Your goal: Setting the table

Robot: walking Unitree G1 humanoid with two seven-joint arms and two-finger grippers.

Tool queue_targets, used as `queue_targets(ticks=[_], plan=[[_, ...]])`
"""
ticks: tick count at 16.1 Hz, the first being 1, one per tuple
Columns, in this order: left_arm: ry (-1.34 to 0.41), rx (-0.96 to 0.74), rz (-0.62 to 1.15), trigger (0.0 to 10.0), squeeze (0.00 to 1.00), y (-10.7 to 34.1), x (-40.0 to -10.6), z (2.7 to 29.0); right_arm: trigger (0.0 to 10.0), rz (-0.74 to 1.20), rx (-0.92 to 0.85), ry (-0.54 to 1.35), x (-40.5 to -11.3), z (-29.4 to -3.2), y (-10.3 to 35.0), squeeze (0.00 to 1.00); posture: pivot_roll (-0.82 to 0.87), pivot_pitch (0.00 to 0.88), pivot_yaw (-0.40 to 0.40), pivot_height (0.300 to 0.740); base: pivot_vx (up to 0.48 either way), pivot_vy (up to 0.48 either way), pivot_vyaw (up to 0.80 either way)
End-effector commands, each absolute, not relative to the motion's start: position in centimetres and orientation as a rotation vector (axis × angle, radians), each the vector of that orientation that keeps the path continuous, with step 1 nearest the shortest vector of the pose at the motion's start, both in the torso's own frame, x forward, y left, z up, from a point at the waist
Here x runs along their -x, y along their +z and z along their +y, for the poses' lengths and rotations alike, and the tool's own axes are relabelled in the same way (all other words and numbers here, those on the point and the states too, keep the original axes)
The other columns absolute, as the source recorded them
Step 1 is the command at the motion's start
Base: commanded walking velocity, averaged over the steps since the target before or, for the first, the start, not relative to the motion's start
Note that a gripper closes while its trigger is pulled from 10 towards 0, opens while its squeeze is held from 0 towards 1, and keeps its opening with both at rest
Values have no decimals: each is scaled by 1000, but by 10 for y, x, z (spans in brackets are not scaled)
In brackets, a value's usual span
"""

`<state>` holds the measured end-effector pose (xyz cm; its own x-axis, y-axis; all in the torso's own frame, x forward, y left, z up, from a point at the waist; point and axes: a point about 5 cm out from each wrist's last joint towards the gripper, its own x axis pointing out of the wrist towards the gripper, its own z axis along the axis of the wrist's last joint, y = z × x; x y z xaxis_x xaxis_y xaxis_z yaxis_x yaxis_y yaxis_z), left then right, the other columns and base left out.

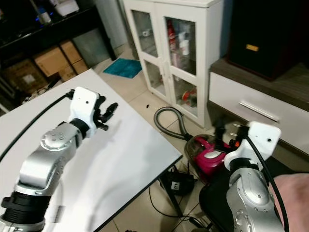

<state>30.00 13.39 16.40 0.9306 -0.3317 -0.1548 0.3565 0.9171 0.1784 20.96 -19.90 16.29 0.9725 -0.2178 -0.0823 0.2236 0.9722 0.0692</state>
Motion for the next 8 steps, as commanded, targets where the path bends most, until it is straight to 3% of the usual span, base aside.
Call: queue_targets(ticks=[1, 5, 8], plan=[[-322, -200, 138, 10000, 1000, 165, -300, 144, 10000, 47, -103, -160, -213, -187, 170, 1000, -105, 0, 228, 740, 0, 0, 0], [-209, -169, 168, 10000, 1000, 155, -279, 163, 10000, 15, -38, 93, -229, -168, 188, 1000, -23, 0, 116, 740, 0, 0, 0], [-111, -172, 151, 10000, 1000, 159, -265, 176, 10000, -3, 16, 182, -241, -163, 192, 1000, 59, 0, 22, 740, 0, 0, 0]])
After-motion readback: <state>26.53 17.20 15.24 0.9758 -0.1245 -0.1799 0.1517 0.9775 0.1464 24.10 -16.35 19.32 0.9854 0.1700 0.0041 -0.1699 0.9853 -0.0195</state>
